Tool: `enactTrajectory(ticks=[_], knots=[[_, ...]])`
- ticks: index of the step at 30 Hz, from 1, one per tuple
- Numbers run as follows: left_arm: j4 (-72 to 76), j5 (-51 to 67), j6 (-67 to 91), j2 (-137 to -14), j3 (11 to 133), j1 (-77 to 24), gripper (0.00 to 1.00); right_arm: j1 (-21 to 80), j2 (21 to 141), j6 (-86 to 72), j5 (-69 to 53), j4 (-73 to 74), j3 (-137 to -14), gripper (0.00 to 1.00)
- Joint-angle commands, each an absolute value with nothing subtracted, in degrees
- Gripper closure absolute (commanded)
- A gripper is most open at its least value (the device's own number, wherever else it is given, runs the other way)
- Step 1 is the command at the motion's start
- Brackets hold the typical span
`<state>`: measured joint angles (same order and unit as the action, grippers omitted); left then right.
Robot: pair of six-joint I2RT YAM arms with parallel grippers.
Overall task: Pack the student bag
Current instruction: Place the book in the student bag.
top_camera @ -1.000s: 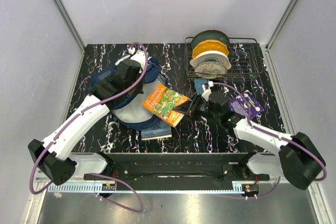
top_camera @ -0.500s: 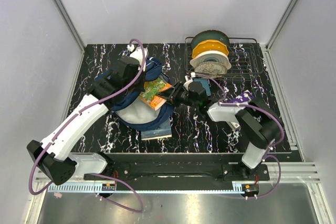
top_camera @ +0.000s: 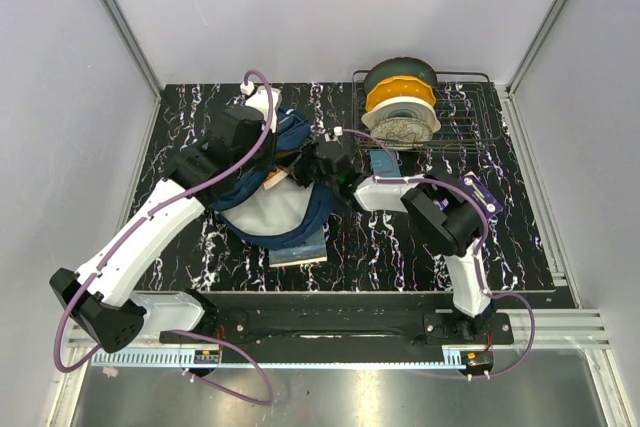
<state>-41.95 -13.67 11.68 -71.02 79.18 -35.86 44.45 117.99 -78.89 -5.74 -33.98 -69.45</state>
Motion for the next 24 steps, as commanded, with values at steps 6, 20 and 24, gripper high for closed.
enactTrajectory(ticks=[6, 20, 24], knots=[[-34.63, -12.66, 12.92, -69.43, 84.90, -35.95, 1.00, 47.81, 123.57, -82.17, 4.83, -31.91, -82.87, 1.00], [-34.80, -13.18, 13.89, -68.91, 84.55, -36.04, 1.00, 49.39, 129.55, -81.12, 3.70, -26.19, -89.47, 0.68], [-34.80, -14.67, 14.15, -68.12, 83.32, -36.04, 1.00, 49.31, 128.77, -79.90, 3.08, -26.80, -88.16, 0.53]])
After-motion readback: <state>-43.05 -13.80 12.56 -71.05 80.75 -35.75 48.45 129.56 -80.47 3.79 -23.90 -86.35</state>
